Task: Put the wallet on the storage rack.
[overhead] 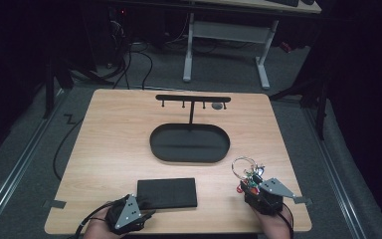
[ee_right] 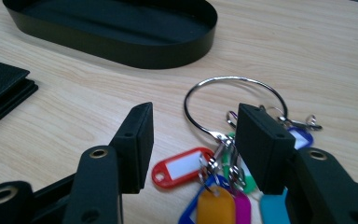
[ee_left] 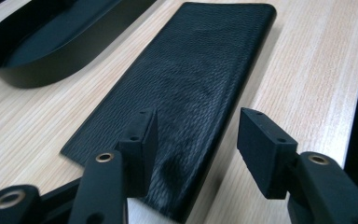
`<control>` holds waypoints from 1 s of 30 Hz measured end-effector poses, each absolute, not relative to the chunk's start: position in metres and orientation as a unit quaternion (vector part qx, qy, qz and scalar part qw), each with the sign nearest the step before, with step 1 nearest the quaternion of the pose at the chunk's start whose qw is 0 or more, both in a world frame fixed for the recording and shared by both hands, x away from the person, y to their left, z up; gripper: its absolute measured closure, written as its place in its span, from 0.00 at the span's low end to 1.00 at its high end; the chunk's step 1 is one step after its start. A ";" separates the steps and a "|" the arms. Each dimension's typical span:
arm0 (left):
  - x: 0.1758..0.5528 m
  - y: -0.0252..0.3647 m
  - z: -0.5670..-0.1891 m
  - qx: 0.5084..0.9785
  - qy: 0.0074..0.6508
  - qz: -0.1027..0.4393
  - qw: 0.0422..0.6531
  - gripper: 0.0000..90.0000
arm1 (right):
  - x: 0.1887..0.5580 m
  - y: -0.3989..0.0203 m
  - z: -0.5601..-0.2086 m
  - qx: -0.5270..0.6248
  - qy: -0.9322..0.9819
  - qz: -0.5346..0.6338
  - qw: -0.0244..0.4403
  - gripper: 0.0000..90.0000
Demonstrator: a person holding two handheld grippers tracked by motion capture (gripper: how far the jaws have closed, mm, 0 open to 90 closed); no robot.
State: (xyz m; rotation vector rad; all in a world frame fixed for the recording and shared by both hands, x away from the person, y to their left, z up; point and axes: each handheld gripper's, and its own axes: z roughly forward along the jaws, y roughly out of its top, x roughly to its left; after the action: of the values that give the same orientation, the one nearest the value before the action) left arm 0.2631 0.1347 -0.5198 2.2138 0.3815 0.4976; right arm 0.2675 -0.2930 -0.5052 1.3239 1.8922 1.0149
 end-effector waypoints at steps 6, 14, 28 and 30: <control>0.268 0.122 -0.521 0.882 0.130 0.199 0.407 0.53 | 0.256 -0.305 -0.506 0.516 0.702 0.380 0.310 0.53; 0.270 0.107 -0.525 0.892 0.089 0.210 0.389 0.53 | 0.243 -0.317 -0.506 0.531 0.692 0.376 0.313 0.53; 0.269 0.102 -0.534 0.891 0.060 0.256 0.371 0.53 | 0.237 -0.325 -0.508 0.544 0.684 0.376 0.309 0.53; 0.269 0.102 -0.535 0.889 0.056 0.258 0.373 0.54 | 0.237 -0.325 -0.508 0.548 0.682 0.377 0.306 0.53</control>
State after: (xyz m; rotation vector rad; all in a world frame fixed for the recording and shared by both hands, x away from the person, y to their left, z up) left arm 0.2685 0.1020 -0.5348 2.2785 0.1443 0.6620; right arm 0.2367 -0.3252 -0.5077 1.4493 1.8046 0.9967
